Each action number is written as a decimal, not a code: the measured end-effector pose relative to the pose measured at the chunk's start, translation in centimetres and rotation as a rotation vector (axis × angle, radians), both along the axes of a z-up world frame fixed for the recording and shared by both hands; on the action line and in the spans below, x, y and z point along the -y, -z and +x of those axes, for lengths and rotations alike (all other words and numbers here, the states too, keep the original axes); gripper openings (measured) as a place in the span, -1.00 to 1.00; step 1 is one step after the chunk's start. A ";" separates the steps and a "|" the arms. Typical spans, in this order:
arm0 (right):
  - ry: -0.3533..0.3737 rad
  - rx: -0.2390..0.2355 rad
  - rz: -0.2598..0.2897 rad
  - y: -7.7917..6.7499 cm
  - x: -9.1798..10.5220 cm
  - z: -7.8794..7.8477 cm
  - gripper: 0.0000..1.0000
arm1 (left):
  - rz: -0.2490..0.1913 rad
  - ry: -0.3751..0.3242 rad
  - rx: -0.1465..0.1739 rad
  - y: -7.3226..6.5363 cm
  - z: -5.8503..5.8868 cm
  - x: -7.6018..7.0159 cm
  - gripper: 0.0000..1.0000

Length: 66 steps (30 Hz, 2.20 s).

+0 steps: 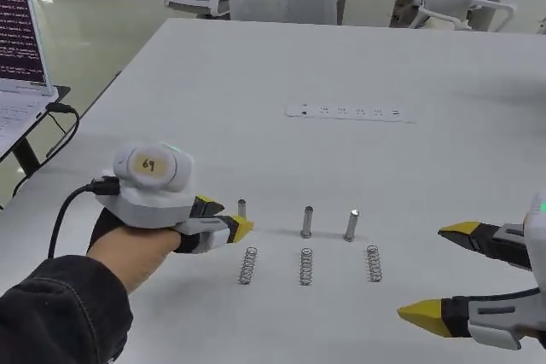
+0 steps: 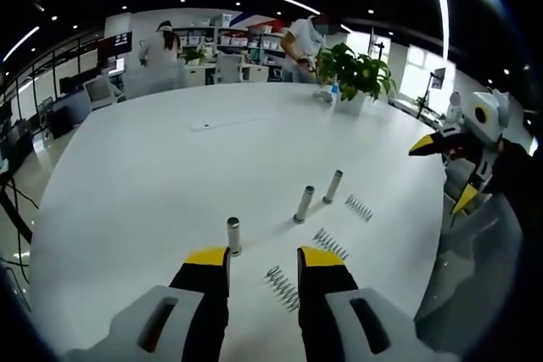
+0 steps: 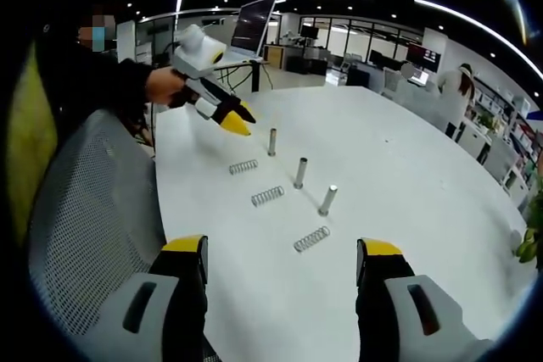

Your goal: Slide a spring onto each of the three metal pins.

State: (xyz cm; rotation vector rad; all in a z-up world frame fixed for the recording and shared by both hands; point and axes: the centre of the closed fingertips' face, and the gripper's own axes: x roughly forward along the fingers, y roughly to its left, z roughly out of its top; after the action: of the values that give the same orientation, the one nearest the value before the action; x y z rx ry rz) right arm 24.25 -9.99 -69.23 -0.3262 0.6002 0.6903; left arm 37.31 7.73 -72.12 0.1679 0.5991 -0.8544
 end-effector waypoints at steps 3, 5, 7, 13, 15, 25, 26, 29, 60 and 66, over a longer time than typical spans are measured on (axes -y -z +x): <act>-0.002 0.000 0.001 0.0 -0.1 0.0 0.40 | 0.016 0.007 -0.013 0.8 -0.4 -0.1 -0.51; -0.004 0.001 0.001 0.0 -0.1 -0.1 0.40 | 0.027 0.008 -0.024 1.3 -0.7 -0.2 -0.51; -0.004 0.001 0.001 0.0 -0.2 -0.1 0.40 | 0.045 0.009 -0.032 1.9 -1.0 -0.2 -0.52; -0.006 0.002 0.000 -0.1 -0.1 -0.1 0.40 | 0.095 0.007 -0.051 3.4 -1.6 -0.1 -0.53; -0.007 0.002 0.002 -0.1 -0.2 -0.1 0.40 | 0.105 0.012 -0.059 3.8 -1.7 0.1 -0.54; -0.017 0.001 0.001 -0.1 -0.5 0.1 0.40 | 0.158 0.012 -0.089 5.6 -2.1 0.3 -0.51; -0.018 0.001 0.001 -0.1 -0.6 0.1 0.40 | 0.171 0.022 -0.084 5.8 -2.2 0.4 -0.51; -0.019 0.000 0.002 -0.1 -0.6 0.1 0.40 | 0.190 0.041 -0.084 6.1 -2.7 0.7 -0.51; -0.018 0.003 0.006 -0.3 -0.7 0.1 0.39 | 0.257 0.039 -0.059 7.1 -1.9 -1.4 -0.90; -0.020 0.004 0.005 -0.4 -0.8 0.1 0.39 | 0.251 0.036 -0.071 7.1 -1.9 -1.6 -0.95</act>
State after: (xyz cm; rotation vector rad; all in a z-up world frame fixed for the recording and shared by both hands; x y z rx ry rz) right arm 24.36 -9.21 -68.87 -0.3289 0.5920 0.7101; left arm 35.41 9.33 -79.18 0.3777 0.7715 -0.8205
